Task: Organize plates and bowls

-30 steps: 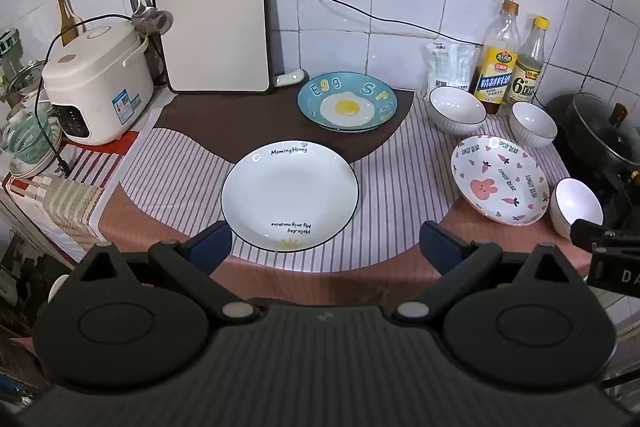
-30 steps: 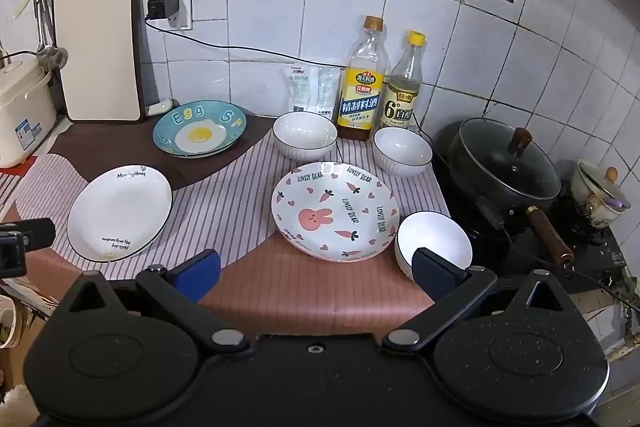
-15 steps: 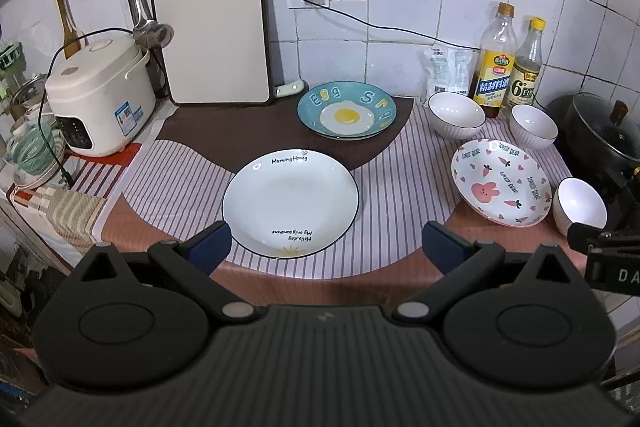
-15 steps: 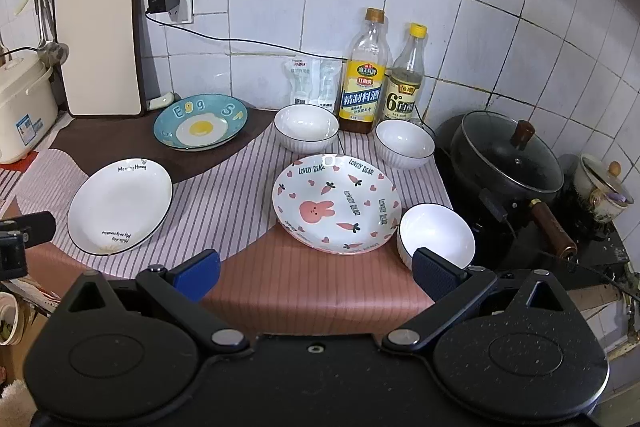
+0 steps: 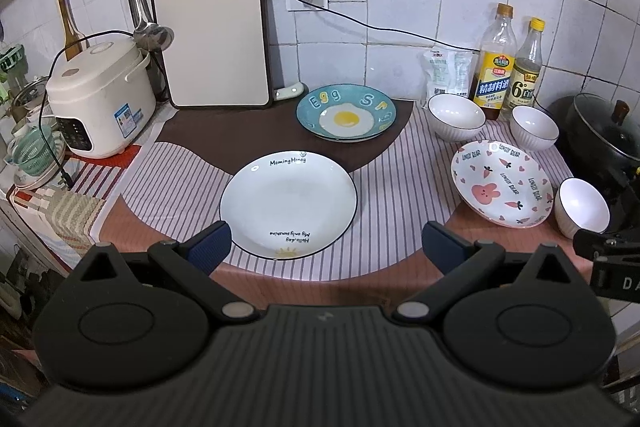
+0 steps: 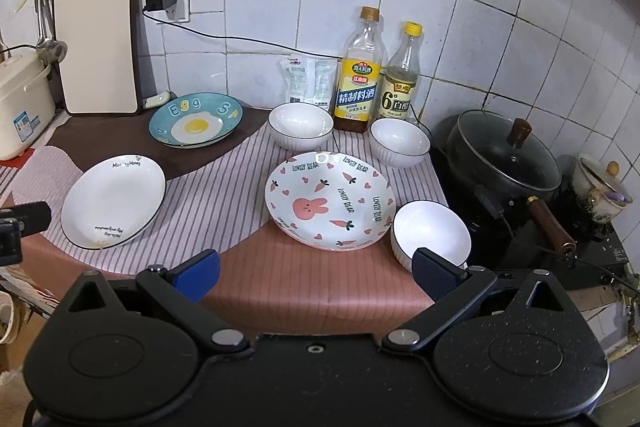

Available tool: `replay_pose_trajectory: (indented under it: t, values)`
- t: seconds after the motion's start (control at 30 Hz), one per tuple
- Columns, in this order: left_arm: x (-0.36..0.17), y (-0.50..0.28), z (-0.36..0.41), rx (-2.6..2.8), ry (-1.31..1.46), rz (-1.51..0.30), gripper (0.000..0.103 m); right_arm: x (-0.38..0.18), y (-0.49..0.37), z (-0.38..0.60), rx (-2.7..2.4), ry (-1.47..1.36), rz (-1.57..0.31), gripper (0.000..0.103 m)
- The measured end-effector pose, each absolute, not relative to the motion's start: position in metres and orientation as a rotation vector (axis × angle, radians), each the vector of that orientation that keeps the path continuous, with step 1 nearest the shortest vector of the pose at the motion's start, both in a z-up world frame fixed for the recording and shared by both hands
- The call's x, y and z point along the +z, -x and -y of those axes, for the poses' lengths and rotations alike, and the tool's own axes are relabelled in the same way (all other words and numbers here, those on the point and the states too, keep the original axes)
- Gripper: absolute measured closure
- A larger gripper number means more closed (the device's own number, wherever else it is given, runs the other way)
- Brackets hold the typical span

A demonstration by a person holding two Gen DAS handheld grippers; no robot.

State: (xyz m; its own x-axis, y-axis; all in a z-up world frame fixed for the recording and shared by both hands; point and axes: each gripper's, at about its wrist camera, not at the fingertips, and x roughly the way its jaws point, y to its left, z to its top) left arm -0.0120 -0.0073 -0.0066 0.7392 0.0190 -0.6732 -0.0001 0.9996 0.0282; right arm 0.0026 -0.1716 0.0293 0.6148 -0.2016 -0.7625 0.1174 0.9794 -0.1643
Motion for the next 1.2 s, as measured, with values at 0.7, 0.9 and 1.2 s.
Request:
replay_pose_trajectory:
  t: [0.7,0.9,1.2]
  values:
    - [-0.013,0.016,0.011,0.010,-0.020,-0.753,0.000,0.028,0.008,0.177,-0.188,0.103,-0.842,0.000]
    - [-0.014,0.017,0.008,0.005,-0.011,-0.753,0.000,0.028,0.007,0.176,-0.191,0.104,-0.843,0.000]
    - [-0.016,0.016,0.007,0.007,-0.008,-0.765,0.000,0.027,0.006,0.173,-0.193,0.120,-0.850,0.000]
